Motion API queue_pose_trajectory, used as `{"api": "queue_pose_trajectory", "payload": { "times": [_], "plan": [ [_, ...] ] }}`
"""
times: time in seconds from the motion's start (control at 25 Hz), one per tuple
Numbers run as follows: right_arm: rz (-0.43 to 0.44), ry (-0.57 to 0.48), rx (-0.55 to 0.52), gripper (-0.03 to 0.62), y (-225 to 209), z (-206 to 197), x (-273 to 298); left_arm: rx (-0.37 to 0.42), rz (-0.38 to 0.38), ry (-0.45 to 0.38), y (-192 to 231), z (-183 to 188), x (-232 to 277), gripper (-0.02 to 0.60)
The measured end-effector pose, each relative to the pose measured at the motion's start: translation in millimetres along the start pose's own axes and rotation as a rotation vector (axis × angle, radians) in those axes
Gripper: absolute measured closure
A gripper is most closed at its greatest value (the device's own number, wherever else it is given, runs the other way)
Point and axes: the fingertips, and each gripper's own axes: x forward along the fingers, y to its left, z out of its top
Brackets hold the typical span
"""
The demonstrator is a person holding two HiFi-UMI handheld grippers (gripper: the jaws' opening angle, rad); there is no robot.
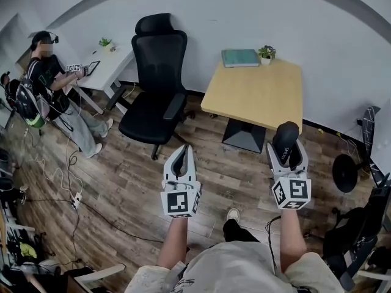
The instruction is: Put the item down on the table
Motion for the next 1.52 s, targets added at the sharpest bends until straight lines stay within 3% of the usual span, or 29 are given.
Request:
{"api": "queue_pose_trajectory", "payload": {
  "times": [0.48,0.88,1.52],
  "plan": [
    [-0.028,0.077,0.023,0.240,-69,-36,94,-0.023,-0.042,0.052,-19,-41,127,0.575],
    [-0.061,0.059,0.047,0.240,-104,-36,134,-0.035,-0.087,0.050,-33,-46,189,0.575],
    [-0.148,0.054,0.033,0.240,-99,-33,271,-0.042,-0.182,0.035,37,-77,330,0.575]
  ]
}}
